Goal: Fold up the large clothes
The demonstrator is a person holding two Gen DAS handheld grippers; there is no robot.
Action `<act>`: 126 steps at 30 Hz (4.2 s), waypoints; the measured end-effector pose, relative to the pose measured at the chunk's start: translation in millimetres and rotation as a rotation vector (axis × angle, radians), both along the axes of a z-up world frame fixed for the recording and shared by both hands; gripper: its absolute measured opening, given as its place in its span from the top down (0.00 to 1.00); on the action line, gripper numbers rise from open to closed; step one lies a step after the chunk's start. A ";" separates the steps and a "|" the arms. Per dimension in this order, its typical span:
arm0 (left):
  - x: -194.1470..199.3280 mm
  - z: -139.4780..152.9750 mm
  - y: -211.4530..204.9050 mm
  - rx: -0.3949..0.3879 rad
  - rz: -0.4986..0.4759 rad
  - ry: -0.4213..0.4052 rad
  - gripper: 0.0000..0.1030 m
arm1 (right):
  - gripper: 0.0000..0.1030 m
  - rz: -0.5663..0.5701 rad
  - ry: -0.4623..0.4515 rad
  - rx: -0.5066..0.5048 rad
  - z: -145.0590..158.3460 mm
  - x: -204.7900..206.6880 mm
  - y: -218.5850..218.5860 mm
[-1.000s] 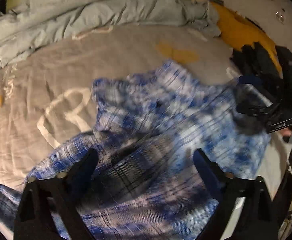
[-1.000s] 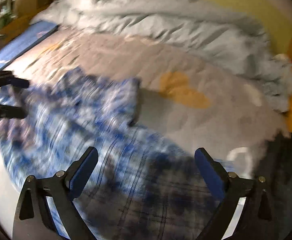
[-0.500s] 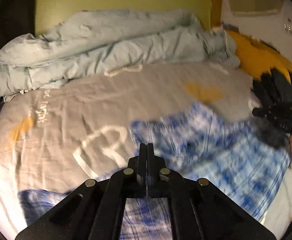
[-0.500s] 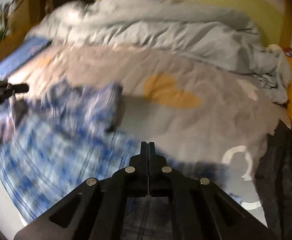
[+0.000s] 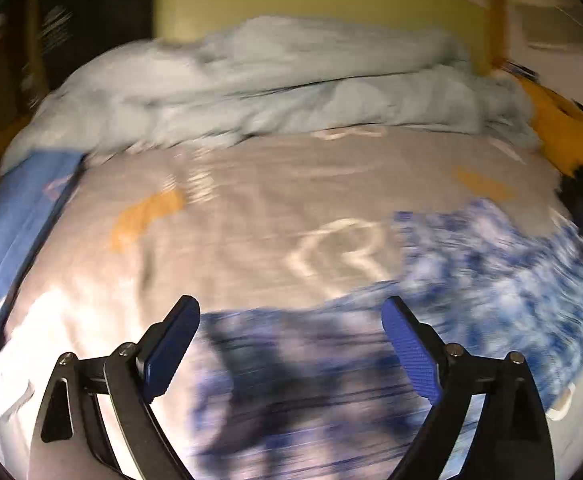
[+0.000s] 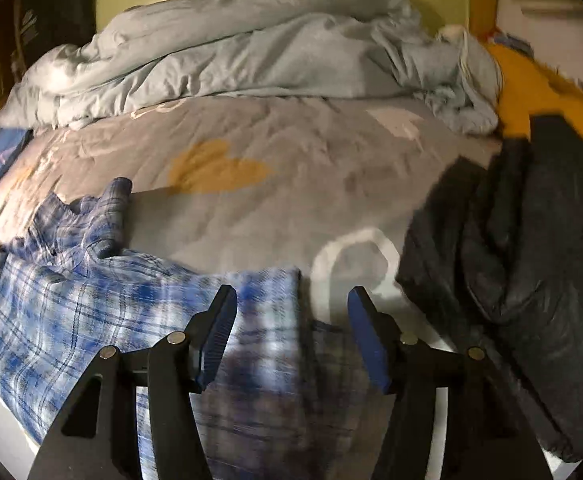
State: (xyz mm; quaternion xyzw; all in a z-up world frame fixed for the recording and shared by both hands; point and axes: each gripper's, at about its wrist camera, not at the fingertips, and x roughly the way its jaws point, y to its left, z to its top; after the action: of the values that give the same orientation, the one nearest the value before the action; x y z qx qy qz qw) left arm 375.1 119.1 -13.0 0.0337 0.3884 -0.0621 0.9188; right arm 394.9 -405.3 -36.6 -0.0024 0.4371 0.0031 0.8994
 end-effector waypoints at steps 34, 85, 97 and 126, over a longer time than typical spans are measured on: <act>18.4 -55.7 48.6 -0.056 0.167 0.020 0.41 | 0.64 -0.240 -0.002 -0.049 -15.1 9.9 -6.2; -173.7 -33.9 83.0 -0.446 0.184 -0.035 0.85 | 0.89 -0.239 -0.176 0.293 18.7 -181.2 5.1; -202.2 -17.6 29.3 0.085 0.316 -0.325 0.17 | 0.38 -0.428 -0.215 0.016 31.0 -198.3 6.5; -142.7 -95.7 -108.8 -0.233 -0.043 0.035 0.85 | 1.00 0.167 0.202 0.257 -35.5 -115.5 174.2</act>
State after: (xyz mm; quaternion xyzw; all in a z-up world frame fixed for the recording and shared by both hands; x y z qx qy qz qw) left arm 232.4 10.2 -108.7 -0.0660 0.3938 -0.1272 0.9080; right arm 279.4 -231.1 -72.2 0.0764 0.5194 0.1337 0.8405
